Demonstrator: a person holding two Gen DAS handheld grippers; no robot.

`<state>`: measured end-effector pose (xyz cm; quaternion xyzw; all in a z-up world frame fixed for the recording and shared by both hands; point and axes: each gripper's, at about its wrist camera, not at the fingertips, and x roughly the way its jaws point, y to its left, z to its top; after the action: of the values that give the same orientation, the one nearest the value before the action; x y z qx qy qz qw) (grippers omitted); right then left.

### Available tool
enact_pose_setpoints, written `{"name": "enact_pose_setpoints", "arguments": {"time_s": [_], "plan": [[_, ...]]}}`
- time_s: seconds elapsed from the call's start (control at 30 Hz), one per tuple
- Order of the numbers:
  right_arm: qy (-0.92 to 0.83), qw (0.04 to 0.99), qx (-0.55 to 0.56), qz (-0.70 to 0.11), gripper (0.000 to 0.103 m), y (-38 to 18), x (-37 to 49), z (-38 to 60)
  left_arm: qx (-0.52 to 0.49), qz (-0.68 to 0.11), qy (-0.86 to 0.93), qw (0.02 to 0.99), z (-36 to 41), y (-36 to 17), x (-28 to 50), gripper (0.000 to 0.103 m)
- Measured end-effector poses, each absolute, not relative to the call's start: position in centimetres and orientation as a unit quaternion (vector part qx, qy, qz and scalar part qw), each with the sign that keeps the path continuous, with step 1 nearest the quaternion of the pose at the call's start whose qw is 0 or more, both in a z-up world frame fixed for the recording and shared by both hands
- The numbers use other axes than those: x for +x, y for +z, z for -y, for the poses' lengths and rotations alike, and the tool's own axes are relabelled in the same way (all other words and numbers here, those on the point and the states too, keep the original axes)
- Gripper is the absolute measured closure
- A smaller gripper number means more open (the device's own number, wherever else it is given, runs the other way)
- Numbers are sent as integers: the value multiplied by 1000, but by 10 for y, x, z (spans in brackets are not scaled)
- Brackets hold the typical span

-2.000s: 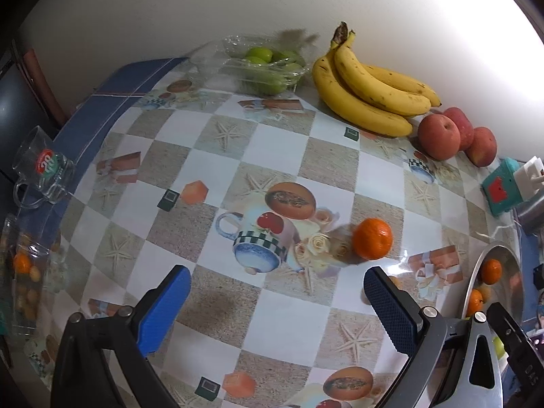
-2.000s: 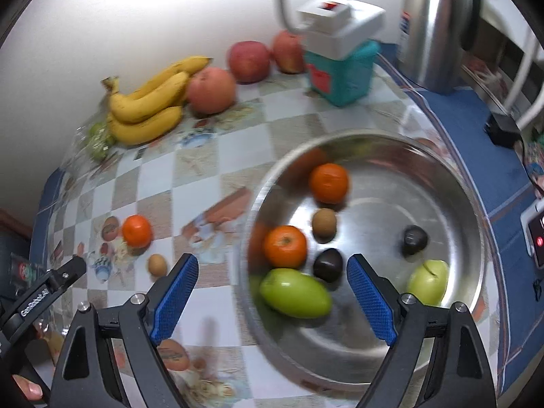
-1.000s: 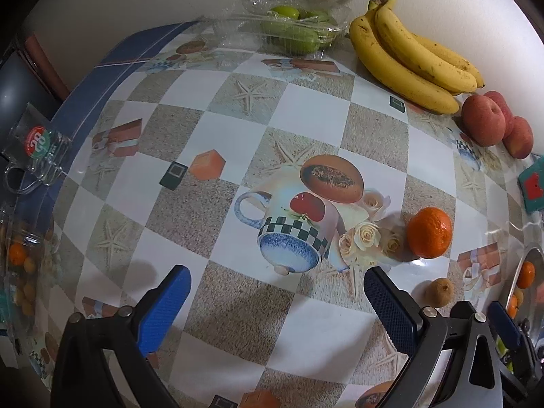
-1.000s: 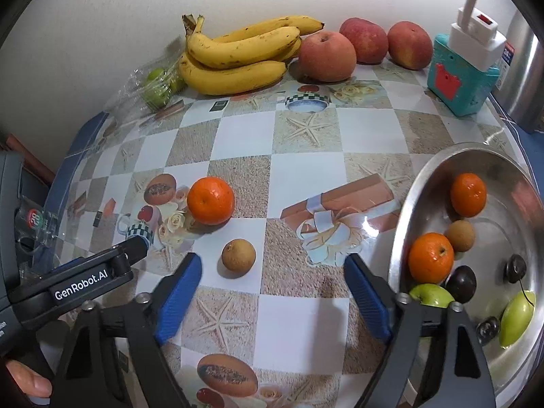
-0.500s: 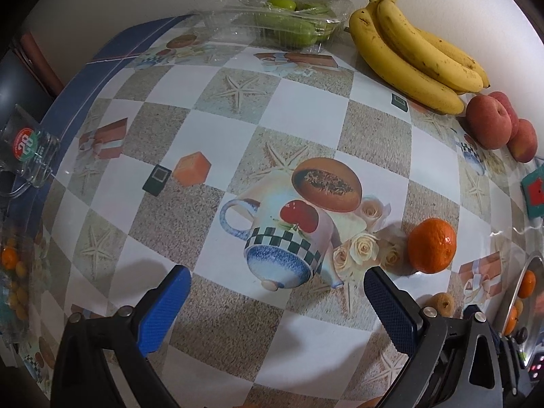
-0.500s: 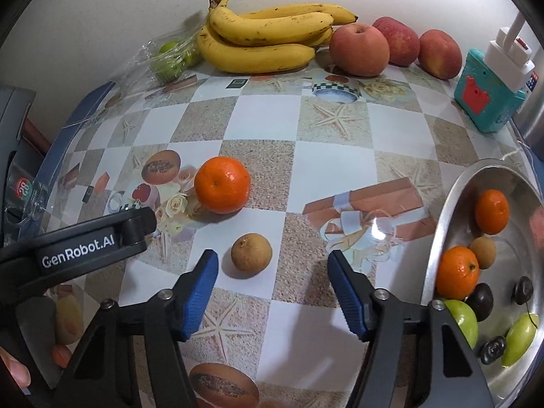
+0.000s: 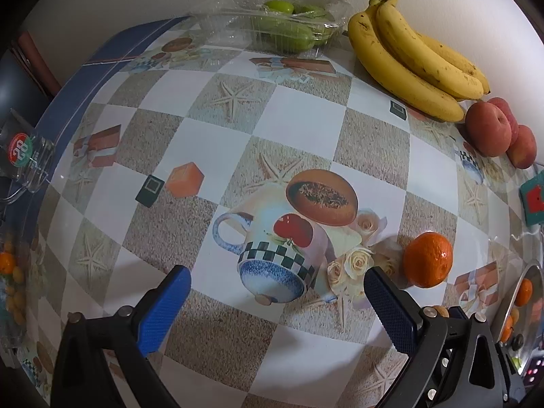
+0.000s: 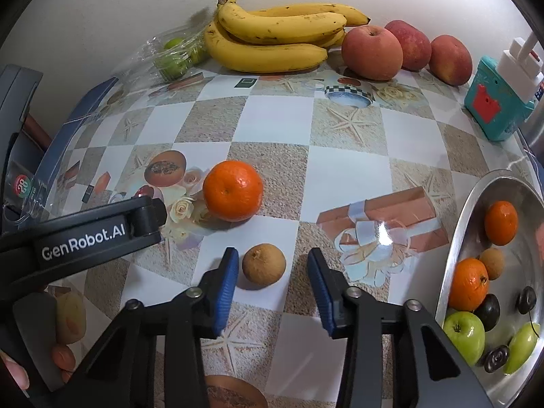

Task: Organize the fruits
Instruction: 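Move the right tool to the last kiwi and close on it while the left approaches the orange, then close the left tool on the last orange while the right holds the kiwi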

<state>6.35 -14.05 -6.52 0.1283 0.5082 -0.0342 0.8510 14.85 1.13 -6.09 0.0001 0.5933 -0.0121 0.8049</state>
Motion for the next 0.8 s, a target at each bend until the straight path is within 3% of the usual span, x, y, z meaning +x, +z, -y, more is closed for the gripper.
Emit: {"name": "enact_pose_setpoints", "arguments": {"time_s": [0.33,0.8], "plan": [[-26,851,138,-506,76,-65,63,142,3,-589,-17,808,-5,-59,144,0],[-23,854,167,-492,76,-55,56,151,-2,-582,-28,813,2,-44,138,0]]}}
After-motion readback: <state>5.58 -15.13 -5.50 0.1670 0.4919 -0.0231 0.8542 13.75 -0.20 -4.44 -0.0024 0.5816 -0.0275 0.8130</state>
